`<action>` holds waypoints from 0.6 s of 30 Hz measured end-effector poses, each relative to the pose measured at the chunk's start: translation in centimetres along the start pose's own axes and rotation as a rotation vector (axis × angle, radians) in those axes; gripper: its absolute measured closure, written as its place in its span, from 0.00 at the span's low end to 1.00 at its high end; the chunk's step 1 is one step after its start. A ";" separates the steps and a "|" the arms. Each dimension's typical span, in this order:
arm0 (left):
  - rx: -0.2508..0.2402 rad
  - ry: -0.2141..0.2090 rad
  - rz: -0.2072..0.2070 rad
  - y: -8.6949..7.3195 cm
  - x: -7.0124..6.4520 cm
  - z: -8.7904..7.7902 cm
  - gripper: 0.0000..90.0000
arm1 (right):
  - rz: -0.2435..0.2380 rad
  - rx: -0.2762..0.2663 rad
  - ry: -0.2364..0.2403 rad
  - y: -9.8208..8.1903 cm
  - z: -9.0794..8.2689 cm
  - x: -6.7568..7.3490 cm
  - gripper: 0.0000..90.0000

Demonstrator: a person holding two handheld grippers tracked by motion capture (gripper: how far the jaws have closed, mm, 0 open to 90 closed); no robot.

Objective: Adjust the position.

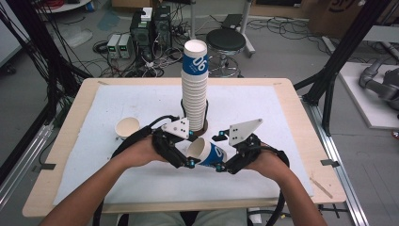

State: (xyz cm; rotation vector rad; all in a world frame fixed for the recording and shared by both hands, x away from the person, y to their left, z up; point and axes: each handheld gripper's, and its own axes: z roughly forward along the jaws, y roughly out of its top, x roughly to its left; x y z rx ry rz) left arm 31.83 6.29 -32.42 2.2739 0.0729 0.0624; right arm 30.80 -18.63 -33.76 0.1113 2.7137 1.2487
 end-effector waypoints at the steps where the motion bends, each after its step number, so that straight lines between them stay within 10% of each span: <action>1: 0.007 -0.001 0.002 0.1 0.0 0.0 0.31 | -0.003 0.014 0.003 0.1 0.1 0.0 0.21; 18: 0.110 -0.016 0.036 1.7 -0.3 1.0 0.31 | -0.062 0.171 0.016 0.9 2.8 0.4 0.27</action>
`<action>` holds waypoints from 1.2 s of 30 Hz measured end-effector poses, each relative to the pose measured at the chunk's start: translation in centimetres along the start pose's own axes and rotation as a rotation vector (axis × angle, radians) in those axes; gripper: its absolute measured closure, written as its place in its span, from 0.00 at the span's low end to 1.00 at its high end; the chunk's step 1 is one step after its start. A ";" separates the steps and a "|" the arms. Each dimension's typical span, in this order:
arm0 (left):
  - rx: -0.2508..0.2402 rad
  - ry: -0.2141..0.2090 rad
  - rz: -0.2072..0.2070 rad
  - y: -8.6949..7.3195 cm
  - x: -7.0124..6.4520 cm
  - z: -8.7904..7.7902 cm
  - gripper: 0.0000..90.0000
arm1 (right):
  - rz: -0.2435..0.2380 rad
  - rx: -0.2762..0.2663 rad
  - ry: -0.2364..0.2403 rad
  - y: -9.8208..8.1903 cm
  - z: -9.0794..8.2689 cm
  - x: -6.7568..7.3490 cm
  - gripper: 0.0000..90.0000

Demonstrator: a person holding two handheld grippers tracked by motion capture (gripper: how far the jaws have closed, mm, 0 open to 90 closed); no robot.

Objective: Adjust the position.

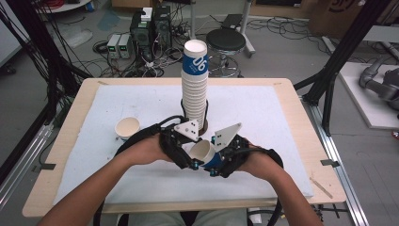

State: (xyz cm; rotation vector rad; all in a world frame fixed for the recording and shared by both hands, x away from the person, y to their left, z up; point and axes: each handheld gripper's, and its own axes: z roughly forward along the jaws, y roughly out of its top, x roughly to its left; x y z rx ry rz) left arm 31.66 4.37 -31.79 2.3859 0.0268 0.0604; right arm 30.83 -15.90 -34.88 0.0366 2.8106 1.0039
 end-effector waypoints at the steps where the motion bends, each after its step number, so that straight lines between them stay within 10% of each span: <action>1: 0.008 0.001 -0.001 0.0 0.0 0.1 0.31 | -0.001 0.002 0.007 0.0 0.1 0.0 0.30; 9: -0.008 -0.005 -0.019 -0.3 0.0 0.5 0.26 | 0.019 -0.011 0.033 -0.4 0.4 0.0 0.31; 17: -0.176 0.015 -0.067 -1.8 0.1 -0.1 0.22 | 0.071 -0.089 0.046 -1.4 0.2 -0.4 0.30; 24: -0.389 0.113 -0.184 -4.7 0.4 -2.1 0.22 | 0.178 -0.223 0.025 -3.9 -1.0 -1.0 0.30; 36: -0.596 0.272 -0.306 -9.8 0.4 -3.7 0.21 | 0.286 -0.455 -0.099 -7.5 -3.0 -1.5 0.29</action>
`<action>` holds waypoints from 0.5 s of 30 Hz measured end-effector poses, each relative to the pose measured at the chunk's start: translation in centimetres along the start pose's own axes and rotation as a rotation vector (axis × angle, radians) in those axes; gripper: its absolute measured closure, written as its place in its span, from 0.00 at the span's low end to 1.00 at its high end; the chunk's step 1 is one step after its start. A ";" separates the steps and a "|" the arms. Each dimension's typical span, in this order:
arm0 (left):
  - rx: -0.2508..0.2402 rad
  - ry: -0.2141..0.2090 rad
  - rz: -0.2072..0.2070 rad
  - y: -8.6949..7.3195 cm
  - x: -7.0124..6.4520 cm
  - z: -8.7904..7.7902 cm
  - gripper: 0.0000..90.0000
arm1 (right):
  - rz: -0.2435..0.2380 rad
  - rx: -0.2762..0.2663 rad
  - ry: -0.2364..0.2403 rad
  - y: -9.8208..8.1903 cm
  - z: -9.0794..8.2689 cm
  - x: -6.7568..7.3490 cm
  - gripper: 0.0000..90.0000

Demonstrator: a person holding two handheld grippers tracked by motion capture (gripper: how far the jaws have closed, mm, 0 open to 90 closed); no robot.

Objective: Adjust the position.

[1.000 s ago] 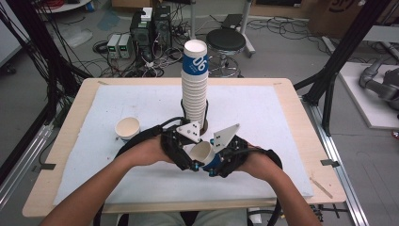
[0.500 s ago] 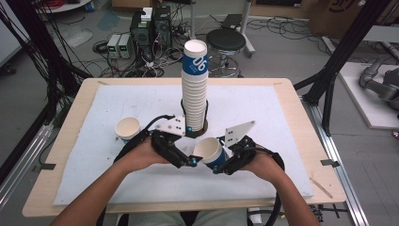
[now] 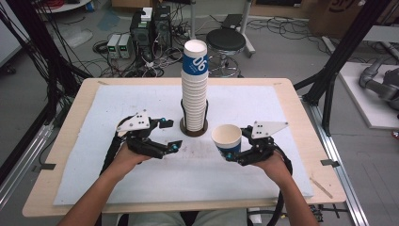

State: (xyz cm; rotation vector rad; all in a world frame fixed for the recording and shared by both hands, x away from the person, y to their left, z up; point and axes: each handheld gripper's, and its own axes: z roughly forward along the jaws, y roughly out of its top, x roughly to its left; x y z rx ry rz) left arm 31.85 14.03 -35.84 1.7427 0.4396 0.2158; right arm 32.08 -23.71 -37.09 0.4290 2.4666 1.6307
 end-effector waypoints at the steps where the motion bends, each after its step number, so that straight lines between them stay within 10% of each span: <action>1: -0.014 0.002 -0.003 -0.2 0.1 -0.2 0.21 | 0.000 -0.016 -0.011 -0.1 -0.2 -0.1 0.29; 15: -0.073 0.094 -0.017 -3.1 0.3 -1.2 0.21 | 0.009 -0.122 -0.156 -2.0 -2.4 -0.2 0.29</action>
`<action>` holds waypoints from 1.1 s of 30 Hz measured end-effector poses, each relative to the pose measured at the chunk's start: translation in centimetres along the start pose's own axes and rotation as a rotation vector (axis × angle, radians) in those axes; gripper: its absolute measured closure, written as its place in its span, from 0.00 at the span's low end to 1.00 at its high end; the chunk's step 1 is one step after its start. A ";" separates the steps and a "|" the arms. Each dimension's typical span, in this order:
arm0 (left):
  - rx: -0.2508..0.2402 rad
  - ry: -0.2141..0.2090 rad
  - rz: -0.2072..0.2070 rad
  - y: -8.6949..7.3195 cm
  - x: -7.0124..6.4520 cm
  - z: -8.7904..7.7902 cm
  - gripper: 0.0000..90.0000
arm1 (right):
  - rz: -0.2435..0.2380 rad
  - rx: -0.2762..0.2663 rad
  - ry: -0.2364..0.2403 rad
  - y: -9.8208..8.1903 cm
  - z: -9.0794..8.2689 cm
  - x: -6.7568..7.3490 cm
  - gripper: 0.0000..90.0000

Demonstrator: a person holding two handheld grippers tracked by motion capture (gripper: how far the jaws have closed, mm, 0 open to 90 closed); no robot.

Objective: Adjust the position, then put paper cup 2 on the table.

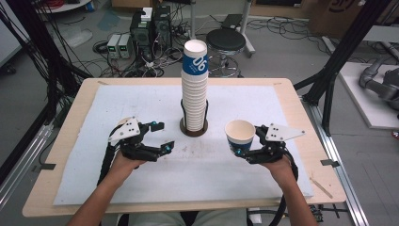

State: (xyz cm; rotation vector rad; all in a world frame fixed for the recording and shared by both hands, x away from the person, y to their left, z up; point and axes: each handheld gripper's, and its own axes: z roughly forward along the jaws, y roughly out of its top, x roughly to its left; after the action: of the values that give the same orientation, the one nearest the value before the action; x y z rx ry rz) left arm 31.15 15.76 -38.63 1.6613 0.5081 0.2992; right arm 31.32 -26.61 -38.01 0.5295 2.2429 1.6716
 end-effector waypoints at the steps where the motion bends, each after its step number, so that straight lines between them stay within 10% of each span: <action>1: -0.003 0.010 0.004 -0.2 0.0 0.0 0.21 | 0.003 -0.008 -0.011 -0.1 -0.2 0.0 0.29; 16: -0.034 0.043 0.015 -2.4 0.1 -0.3 0.21 | 0.018 -0.087 -0.174 -1.6 -2.9 -0.5 0.29; 33: -0.024 0.027 0.010 -2.8 -0.2 0.0 0.21 | 0.018 -0.094 -0.200 -1.8 -3.2 -0.6 0.29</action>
State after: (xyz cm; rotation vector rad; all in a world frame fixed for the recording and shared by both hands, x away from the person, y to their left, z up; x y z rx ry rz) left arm 30.53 15.94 -41.35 1.6390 0.5148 0.3336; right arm 30.20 -30.09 -38.86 0.6638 2.0137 1.6439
